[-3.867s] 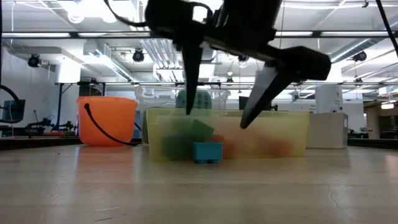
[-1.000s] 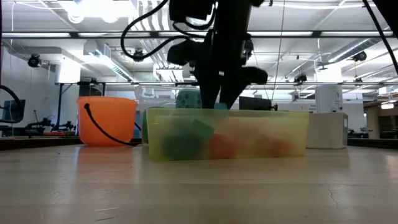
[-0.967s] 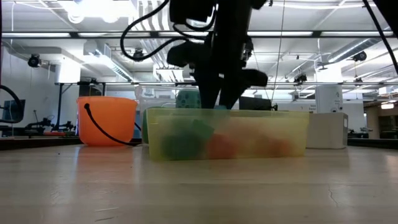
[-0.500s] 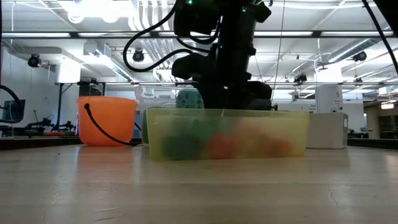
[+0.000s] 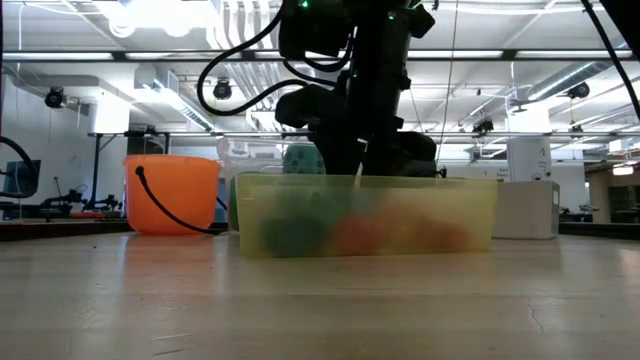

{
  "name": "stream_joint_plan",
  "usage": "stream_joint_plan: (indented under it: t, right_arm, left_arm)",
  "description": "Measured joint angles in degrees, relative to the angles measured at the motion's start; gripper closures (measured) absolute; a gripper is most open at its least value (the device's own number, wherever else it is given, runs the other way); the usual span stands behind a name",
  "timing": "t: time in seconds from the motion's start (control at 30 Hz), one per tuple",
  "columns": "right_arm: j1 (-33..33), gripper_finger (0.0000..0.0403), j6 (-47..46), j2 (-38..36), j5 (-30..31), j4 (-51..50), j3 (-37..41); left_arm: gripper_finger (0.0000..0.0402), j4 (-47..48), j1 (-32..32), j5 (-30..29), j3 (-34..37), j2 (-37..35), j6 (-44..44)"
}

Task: Pick & Place Toys
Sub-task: Put the blue game piece into the yellow bin, then return to Home Position

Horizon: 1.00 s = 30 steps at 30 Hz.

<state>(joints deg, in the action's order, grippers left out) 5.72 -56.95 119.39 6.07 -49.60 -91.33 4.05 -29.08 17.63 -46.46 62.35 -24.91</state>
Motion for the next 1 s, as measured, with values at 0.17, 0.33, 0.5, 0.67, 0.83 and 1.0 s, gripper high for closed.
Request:
stream_joint_plan:
  t: [0.17,0.33,0.5,0.67,0.83,1.0]
  right_arm:
    - [0.0,0.0201,-0.06,0.04,-0.14,0.06,0.0]
    - [0.0,0.0176,-0.62,0.03,-0.14,0.1,0.0]
    - [0.0,0.0149,-0.68,-1.05,-0.14,0.1,0.0]
    - [0.0,0.0129,-1.52,-3.17,0.47,-0.97,0.0]
    - [0.51,0.0124,-2.02,-7.02,2.98,-2.1,0.0]
    - [1.98,0.0133,-2.63,-12.13,7.21,-2.11,0.0]
  left_arm:
    - [0.0027,0.0,0.0,0.0,0.0,0.0,0.0]
    - [0.0027,0.02,0.0,0.0,0.0,0.0,-0.17]
    - [0.0027,0.02,0.0,0.0,0.0,0.0,-0.18]
    - [0.0027,0.02,0.0,0.0,0.0,0.0,-0.17]
    - [0.0027,-0.96,0.04,-0.29,0.0,0.0,-0.62]
    - [0.0027,-3.29,0.09,-0.66,0.0,0.0,-0.95]
